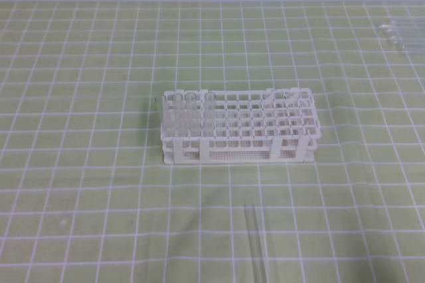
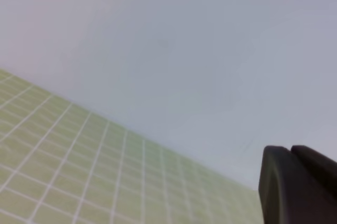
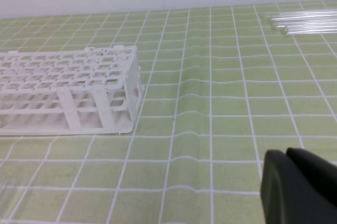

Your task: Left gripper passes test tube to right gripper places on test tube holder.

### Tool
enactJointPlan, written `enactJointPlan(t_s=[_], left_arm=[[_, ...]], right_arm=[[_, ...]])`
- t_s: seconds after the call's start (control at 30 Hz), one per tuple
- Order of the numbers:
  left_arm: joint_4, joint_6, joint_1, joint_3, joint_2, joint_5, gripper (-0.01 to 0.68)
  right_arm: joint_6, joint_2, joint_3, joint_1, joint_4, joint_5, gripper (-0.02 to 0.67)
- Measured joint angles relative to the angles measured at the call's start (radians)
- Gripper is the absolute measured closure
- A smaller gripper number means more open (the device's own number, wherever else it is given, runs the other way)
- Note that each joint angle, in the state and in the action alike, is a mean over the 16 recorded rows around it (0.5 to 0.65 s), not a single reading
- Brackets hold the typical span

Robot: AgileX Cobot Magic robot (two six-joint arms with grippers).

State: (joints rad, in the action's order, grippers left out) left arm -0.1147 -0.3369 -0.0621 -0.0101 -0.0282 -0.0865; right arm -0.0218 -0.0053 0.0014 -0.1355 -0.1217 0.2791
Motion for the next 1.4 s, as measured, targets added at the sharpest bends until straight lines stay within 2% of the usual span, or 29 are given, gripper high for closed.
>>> enactJointPlan(t_s=[0.23, 0.4, 0.5, 0.7, 0.87, 1.03, 1.2, 1.4], left_arm=[[-0.019, -0.127, 0.000, 0.020, 0.000, 0.026, 0.675], [-0.035, -0.132, 0.000, 0.098, 0.008, 0.179, 0.675], [-0.064, -0.082, 0.000, 0.178, 0.034, 0.311, 0.675], [-0.188, 0.154, 0.000, 0.400, 0.180, 0.656, 0.675], [-0.324, 0.412, -0.001, 0.591, 0.421, 0.952, 0.675], [-0.410, 0.595, -0.029, 0.743, 0.699, 1.161, 0.675], [-0.376, 0.610, -0.144, 0.858, 0.941, 1.238, 0.675], [-0.201, 0.438, -0.410, 0.981, 1.170, 1.190, 0.675]], right_arm=[[0.000, 0.001, 0.000, 0.000, 0.000, 0.000, 0.666], [0.000, 0.001, 0.000, 0.000, 0.000, 0.000, 0.666], [0.000, 0.001, 0.000, 0.000, 0.000, 0.000, 0.666], [0.000, 0.001, 0.000, 0.000, 0.000, 0.000, 0.666], [0.000, 0.001, 0.000, 0.000, 0.000, 0.000, 0.666], [0.000, 0.001, 0.000, 0.000, 0.000, 0.000, 0.666], [0.000, 0.001, 0.000, 0.000, 0.000, 0.000, 0.666], [0.000, 0.001, 0.000, 0.000, 0.000, 0.000, 0.666]])
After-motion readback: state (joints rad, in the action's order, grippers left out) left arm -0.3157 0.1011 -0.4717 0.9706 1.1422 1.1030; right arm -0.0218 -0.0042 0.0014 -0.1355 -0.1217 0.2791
